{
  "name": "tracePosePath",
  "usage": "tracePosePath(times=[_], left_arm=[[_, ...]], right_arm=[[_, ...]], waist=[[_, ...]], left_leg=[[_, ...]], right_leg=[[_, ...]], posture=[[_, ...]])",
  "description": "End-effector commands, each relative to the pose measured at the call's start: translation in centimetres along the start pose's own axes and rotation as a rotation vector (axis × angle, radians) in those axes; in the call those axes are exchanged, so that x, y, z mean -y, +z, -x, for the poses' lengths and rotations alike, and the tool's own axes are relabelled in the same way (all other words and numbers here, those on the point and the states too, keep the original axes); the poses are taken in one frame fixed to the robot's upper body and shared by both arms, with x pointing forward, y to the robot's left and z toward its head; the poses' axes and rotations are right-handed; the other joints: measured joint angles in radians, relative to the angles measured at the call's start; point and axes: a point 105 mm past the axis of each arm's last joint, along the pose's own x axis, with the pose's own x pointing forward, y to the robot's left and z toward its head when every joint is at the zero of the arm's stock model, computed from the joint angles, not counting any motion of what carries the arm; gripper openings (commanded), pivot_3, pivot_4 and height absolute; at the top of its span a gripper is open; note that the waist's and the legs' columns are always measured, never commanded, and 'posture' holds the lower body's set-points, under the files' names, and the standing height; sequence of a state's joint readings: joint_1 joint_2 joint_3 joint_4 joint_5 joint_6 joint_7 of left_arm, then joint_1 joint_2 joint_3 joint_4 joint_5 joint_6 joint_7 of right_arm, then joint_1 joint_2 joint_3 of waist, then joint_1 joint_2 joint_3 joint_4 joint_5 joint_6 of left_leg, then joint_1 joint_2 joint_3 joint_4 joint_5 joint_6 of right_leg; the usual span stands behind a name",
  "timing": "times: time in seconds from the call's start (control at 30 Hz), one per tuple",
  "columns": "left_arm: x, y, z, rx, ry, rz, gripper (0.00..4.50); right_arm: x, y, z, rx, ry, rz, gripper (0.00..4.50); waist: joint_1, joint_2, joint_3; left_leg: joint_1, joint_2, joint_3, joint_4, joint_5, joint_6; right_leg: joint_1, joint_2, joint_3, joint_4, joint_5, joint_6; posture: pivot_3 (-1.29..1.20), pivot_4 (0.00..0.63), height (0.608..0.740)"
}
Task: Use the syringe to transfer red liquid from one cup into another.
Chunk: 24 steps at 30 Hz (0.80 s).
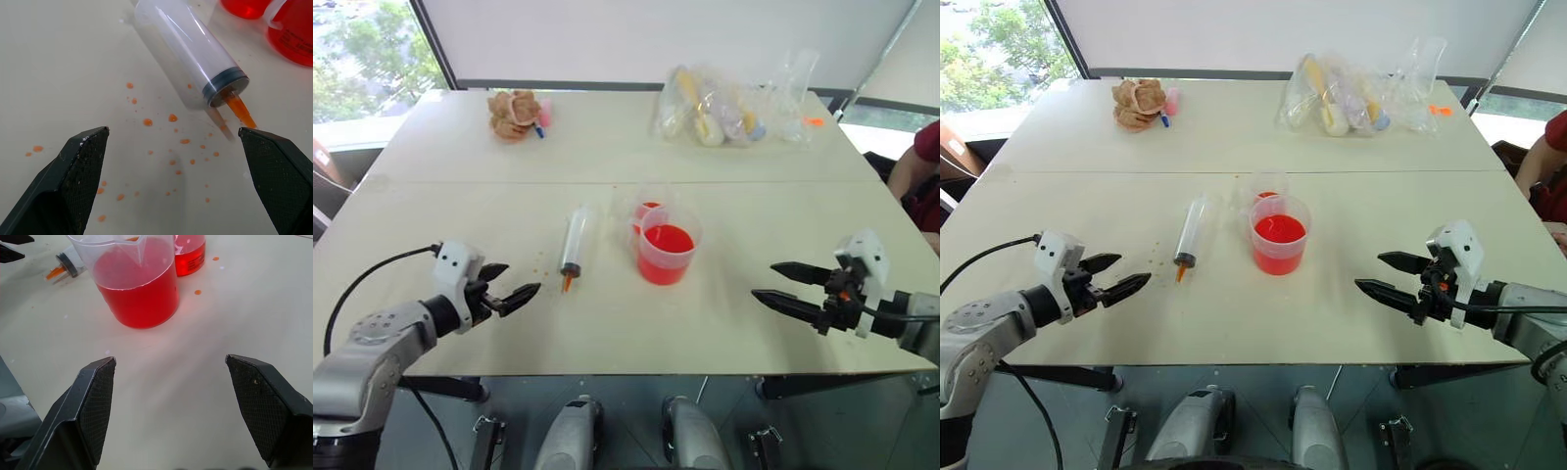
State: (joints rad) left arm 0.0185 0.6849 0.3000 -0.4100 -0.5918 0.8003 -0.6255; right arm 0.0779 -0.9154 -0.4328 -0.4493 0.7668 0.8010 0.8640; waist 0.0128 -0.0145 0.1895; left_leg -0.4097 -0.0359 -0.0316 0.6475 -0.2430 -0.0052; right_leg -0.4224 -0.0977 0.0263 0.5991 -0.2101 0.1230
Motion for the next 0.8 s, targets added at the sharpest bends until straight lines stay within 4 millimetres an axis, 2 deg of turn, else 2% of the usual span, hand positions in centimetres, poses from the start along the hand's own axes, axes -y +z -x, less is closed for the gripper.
tracePosePath(times=[0.03,0.37,0.47,0.73,0.8], left_arm=[[0.4,1.2,0.1,0.032,-0.012,-0.036,4.45],[0.5,0.7,-0.4,-0.009,-0.002,-0.066,4.45],[1.3,-0.1,-0.4,-0.035,-0.034,-0.095,4.45],[0.1,2.1,-0.1,0.017,-0.001,-0.082,4.45],[-0.4,2.9,-0.1,-0.014,0.000,-0.066,4.45]], right_arm=[[-0.3,0.9,-0.1,0.019,0.011,0.041,3.76],[-0.1,0.5,-0.3,0.018,0.002,0.041,3.76],[-0.2,0.5,-0.3,0.020,0.003,0.039,3.76],[-0.2,0.6,-0.7,0.029,0.004,0.039,3.76],[-0.1,0.6,-0.7,0.029,0.004,0.044,3.76]], waist=[[0.000,0.000,0.000],[0.000,0.000,0.000],[-0.002,0.000,0.000],[0.000,0.000,0.000],[0.000,0.000,0.000]], left_leg=[[0.000,0.000,0.000,0.000,0.000,0.000],[0.000,0.000,0.000,0.000,0.000,0.000],[0.000,0.000,0.000,0.000,0.000,0.000],[0.000,0.000,0.000,0.000,0.000,0.000],[0.000,0.000,0.000,0.000,0.000,0.000]], right_leg=[[0.000,0.000,0.000,0.000,0.000,0.000],[0.000,0.000,0.000,0.000,0.000,0.000],[0.000,0.000,0.000,0.000,0.000,0.000],[0.000,0.000,0.000,0.000,0.000,0.000],[0.000,0.000,0.000,0.000,0.000,0.000]], posture=[[0.00,0.150,0.737],[0.00,0.150,0.737],[0.00,0.150,0.737],[0.00,0.150,0.737],[0.00,0.150,0.737]])
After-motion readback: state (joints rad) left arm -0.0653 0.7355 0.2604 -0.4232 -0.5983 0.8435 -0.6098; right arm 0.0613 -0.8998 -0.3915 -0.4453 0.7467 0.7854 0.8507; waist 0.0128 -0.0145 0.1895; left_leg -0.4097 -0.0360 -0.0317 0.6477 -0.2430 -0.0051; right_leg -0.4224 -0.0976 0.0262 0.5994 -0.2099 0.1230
